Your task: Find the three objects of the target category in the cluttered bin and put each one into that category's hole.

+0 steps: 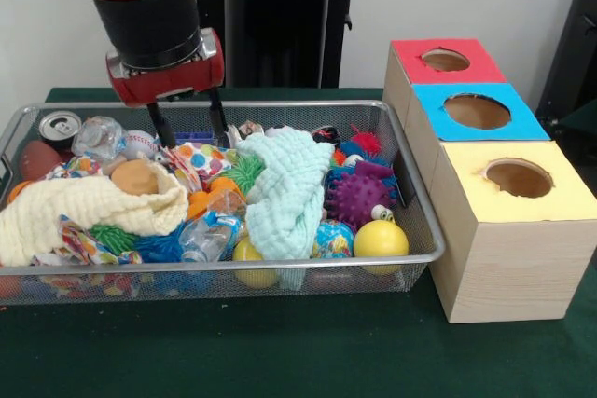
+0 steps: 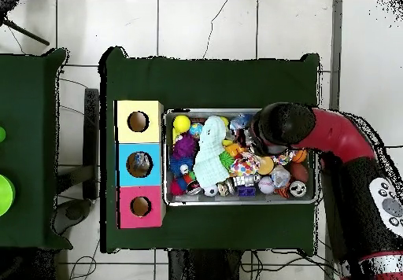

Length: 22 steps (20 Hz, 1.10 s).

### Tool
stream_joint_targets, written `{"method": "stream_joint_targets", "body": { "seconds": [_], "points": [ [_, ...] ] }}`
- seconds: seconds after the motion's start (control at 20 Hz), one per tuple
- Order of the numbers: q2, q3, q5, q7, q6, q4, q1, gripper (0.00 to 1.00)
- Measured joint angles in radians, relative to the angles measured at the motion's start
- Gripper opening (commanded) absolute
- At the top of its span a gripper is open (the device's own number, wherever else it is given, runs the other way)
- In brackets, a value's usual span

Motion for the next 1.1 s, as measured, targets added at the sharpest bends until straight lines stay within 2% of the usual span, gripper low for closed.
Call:
{"method": "stream_joint_targets", "body": {
  "seconds": [0.55, 1.1],
  "points": [
    [-0.023, 0.0, -0.002, 0.0, -0.097, 0.076, -0.004, 1.0],
    [-0.011, -0.008, -0.002, 0.0, -0.138, 0.077, 0.036, 1.0]
  ]
}}
